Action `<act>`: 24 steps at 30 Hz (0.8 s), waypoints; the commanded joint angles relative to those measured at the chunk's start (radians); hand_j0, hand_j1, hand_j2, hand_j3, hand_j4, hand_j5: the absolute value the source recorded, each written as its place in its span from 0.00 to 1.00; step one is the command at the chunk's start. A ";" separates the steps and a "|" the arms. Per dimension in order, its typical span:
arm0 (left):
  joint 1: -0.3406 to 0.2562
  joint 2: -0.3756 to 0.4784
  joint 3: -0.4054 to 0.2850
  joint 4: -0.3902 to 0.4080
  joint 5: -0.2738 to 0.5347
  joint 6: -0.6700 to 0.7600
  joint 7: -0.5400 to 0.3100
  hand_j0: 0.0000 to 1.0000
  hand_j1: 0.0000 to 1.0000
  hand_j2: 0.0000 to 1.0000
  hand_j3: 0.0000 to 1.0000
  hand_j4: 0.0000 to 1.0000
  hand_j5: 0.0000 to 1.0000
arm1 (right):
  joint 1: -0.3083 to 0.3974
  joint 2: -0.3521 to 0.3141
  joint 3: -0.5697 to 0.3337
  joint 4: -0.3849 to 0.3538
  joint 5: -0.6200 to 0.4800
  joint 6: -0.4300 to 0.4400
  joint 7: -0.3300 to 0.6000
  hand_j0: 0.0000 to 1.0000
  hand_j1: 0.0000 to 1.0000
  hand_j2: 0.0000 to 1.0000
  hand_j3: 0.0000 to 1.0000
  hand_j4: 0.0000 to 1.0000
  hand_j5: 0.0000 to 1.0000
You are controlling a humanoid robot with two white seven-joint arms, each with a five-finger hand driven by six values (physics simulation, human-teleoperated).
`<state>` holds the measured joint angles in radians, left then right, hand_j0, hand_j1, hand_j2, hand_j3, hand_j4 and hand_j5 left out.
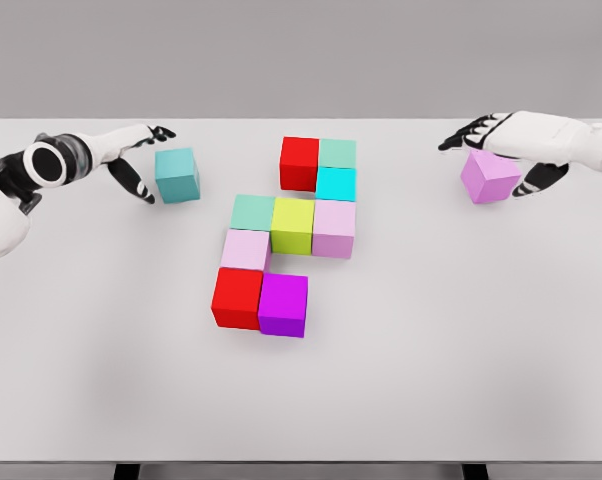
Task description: Assemble the squares on the desktop into the number 2
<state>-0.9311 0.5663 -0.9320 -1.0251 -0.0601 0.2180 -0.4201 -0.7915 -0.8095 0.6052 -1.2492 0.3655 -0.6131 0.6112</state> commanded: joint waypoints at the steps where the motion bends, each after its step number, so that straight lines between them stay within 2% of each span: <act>1: 0.000 -0.025 0.001 0.000 0.002 0.043 0.000 1.00 1.00 1.00 1.00 1.00 1.00 | -0.005 0.032 0.002 0.065 0.000 0.002 0.000 1.00 1.00 1.00 1.00 1.00 1.00; 4: -0.002 -0.045 0.001 0.007 -0.003 0.052 0.000 1.00 1.00 1.00 1.00 1.00 1.00 | -0.046 0.073 0.027 0.169 0.007 0.002 0.000 1.00 1.00 1.00 1.00 1.00 1.00; 7: -0.002 -0.046 0.001 0.007 -0.003 0.052 0.000 1.00 1.00 1.00 1.00 1.00 1.00 | -0.077 0.098 0.061 0.237 0.012 0.002 0.000 1.00 1.00 1.00 1.00 1.00 1.00; 14: -0.005 -0.051 0.001 0.010 -0.003 0.060 0.000 1.00 1.00 1.00 1.00 1.00 1.00 | -0.101 0.121 0.062 0.320 0.038 0.002 0.000 1.00 1.00 1.00 1.00 1.00 1.00; 19: -0.002 -0.052 0.001 0.010 -0.004 0.060 0.000 0.90 0.90 0.90 0.90 0.90 0.90 | -0.130 0.148 0.062 0.379 0.062 0.002 0.000 1.00 1.00 1.00 1.00 1.00 1.00; 22: -0.002 -0.059 0.001 0.010 -0.003 0.058 0.001 0.78 0.78 0.78 0.78 0.78 0.78 | -0.144 0.170 0.062 0.418 0.087 0.002 0.000 1.00 1.00 1.00 1.00 1.00 1.00; 24: 0.000 -0.060 0.001 0.011 -0.001 0.058 0.001 0.75 0.75 0.75 0.75 0.75 0.75 | -0.153 0.174 0.079 0.429 0.098 0.002 0.000 1.00 1.00 1.00 1.00 1.00 1.00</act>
<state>-0.9311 0.5078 -0.9317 -1.0152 -0.0620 0.2777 -0.4198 -0.9541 -0.6428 0.6760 -0.8410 0.4563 -0.6131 0.6112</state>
